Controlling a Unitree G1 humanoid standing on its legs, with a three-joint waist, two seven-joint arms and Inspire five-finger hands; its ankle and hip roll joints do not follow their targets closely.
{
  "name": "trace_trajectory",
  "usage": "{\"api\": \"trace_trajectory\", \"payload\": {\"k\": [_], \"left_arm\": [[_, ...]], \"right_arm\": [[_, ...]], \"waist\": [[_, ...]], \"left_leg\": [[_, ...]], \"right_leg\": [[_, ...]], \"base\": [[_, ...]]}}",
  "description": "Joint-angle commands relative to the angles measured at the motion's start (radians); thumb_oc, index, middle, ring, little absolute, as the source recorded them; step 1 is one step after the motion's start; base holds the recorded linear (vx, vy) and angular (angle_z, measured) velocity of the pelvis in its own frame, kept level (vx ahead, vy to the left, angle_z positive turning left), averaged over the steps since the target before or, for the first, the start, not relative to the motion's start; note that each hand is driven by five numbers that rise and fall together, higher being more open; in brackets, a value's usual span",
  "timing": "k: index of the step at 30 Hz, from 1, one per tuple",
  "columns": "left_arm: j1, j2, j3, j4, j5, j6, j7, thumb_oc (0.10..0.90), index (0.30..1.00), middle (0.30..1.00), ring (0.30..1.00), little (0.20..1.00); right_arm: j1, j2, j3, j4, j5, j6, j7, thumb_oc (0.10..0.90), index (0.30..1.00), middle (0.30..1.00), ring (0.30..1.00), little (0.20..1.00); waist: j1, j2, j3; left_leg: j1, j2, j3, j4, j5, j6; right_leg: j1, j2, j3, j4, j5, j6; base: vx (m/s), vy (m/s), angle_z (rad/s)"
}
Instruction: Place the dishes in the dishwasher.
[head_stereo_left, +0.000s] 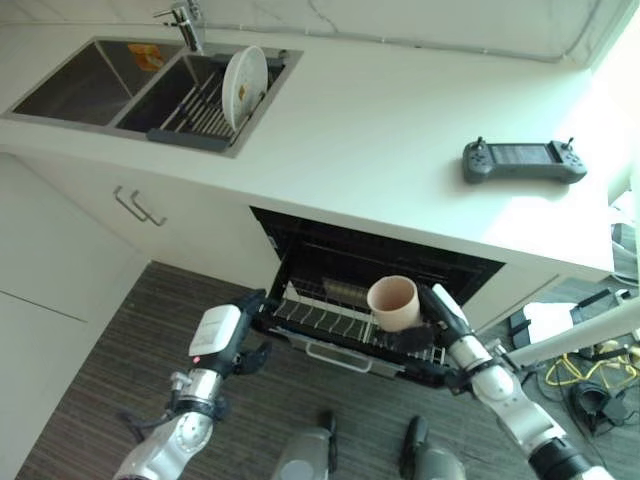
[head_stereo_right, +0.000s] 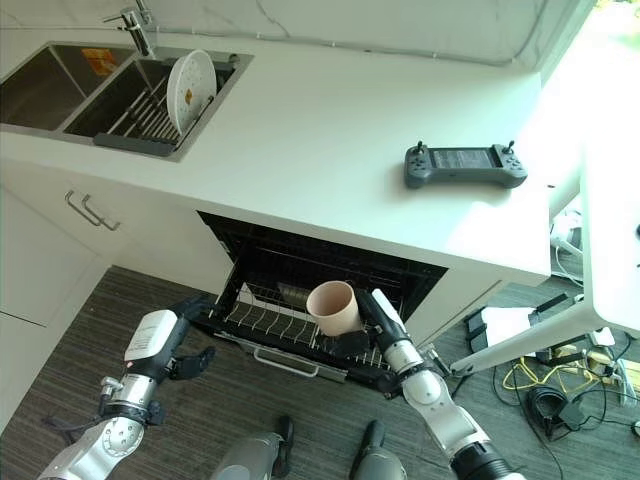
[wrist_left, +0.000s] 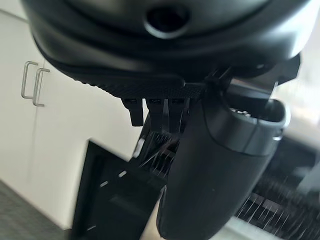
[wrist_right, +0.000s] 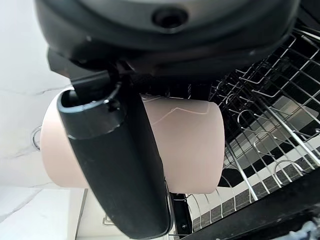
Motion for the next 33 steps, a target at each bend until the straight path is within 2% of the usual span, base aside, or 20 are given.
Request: {"api": "trace_trajectory", "payload": {"k": [1, 7, 9, 14, 18, 20, 22, 25, 33], "left_arm": [[-0.084, 0.073, -0.030, -0.070, 0.081, 0.091, 0.075, 0.800, 0.900, 0.900, 0.900, 0.900], [-0.167, 0.124, -0.119, -0.071, 0.087, 0.189, 0.032, 0.800, 0.900, 0.900, 0.900, 0.900], [-0.200, 0.134, -0.139, -0.071, 0.090, 0.200, 0.021, 0.800, 0.900, 0.900, 0.900, 0.900], [-0.269, 0.175, -0.188, -0.102, 0.107, 0.127, -0.064, 0.800, 0.900, 0.900, 0.900, 0.900], [-0.313, 0.227, -0.221, -0.178, 0.063, 0.089, -0.163, 0.800, 0.900, 0.900, 0.900, 0.900], [-0.318, 0.243, -0.220, -0.206, -0.013, 0.081, -0.184, 0.800, 0.900, 0.900, 0.900, 0.900], [-0.308, 0.229, -0.202, -0.228, -0.085, 0.052, -0.194, 0.800, 0.900, 0.900, 0.900, 0.900], [-0.291, 0.209, -0.191, -0.248, -0.056, 0.018, -0.218, 0.800, 0.900, 0.900, 0.900, 0.900], [-0.284, 0.178, -0.219, -0.259, -0.067, 0.015, -0.199, 0.800, 0.900, 0.900, 0.900, 0.900]], "right_arm": [[-0.122, -0.019, -0.040, -0.092, 0.030, -0.094, -0.011, 0.400, 0.300, 0.300, 0.300, 0.300], [-0.213, -0.037, -0.031, -0.088, 0.047, -0.067, -0.017, 0.400, 0.300, 0.300, 0.300, 0.300], [-0.240, -0.041, -0.026, -0.095, 0.050, -0.053, -0.030, 0.400, 0.300, 0.300, 0.300, 0.300], [-0.285, -0.053, -0.050, -0.091, 0.057, -0.021, -0.085, 0.400, 0.300, 0.300, 0.300, 0.300], [-0.333, -0.070, -0.083, -0.030, 0.108, 0.069, -0.124, 0.400, 0.300, 0.300, 0.300, 0.300], [-0.362, -0.072, -0.090, 0.016, 0.128, 0.106, -0.138, 0.400, 0.300, 0.300, 0.300, 0.300], [-0.376, -0.048, -0.107, 0.100, 0.190, 0.126, -0.157, 0.400, 0.300, 0.300, 0.300, 0.300], [-0.382, 0.002, -0.133, 0.165, 0.283, 0.151, -0.160, 0.400, 0.300, 0.300, 0.300, 0.300], [-0.418, 0.107, -0.091, 0.247, 0.339, 0.180, -0.199, 0.400, 0.300, 0.300, 0.300, 0.300]], "waist": [[-0.009, 0.020, -0.013], [-0.021, 0.032, 0.028], [-0.026, 0.034, 0.046], [-0.036, 0.044, 0.076], [-0.041, 0.074, 0.091], [-0.036, 0.086, 0.095], [-0.024, 0.103, 0.099], [-0.014, 0.113, 0.104], [-0.004, 0.145, 0.115]], "left_leg": [[-0.045, 0.014, 0.004, -0.014, -0.072, 0.002], [-0.076, 0.002, 0.001, -0.014, -0.066, 0.007], [-0.087, -0.001, 0.004, -0.014, -0.063, 0.008], [-0.103, -0.004, 0.010, -0.014, -0.060, 0.010], [-0.101, -0.010, 0.024, -0.014, -0.061, 0.009], [-0.100, -0.013, 0.029, -0.014, -0.061, 0.009], [-0.096, -0.016, 0.029, -0.014, -0.062, 0.011], [-0.095, -0.017, 0.029, -0.014, -0.062, 0.012], [-0.099, -0.024, 0.036, -0.014, -0.060, 0.013]], "right_leg": [[0.024, -0.047, -0.002, 0.082, -0.197, 0.060], [-0.015, -0.048, 0.021, 0.082, -0.183, 0.064], [-0.030, -0.049, 0.028, 0.082, -0.176, 0.066], [-0.053, -0.052, 0.035, 0.082, -0.163, 0.068], [-0.058, -0.063, 0.039, 0.082, -0.157, 0.071], [-0.056, -0.069, 0.036, 0.082, -0.156, 0.073], [-0.051, -0.076, 0.029, 0.082, -0.155, 0.072], [-0.046, -0.082, 0.018, 0.082, -0.153, 0.071], [-0.046, -0.093, 0.017, 0.082, -0.153, 0.069]], "base": [[-0.04, 0.062, -0.13], [-0.03, 0.038, -0.09], [-0.04, 0.029, -0.07], [-0.03, 0.010, -0.06], [-0.01, 0.060, -0.03], [0.00, 0.058, 0.00], [0.00, 0.039, 0.10], [0.00, 0.018, 0.05], [0.00, 0.057, 0.04]]}}
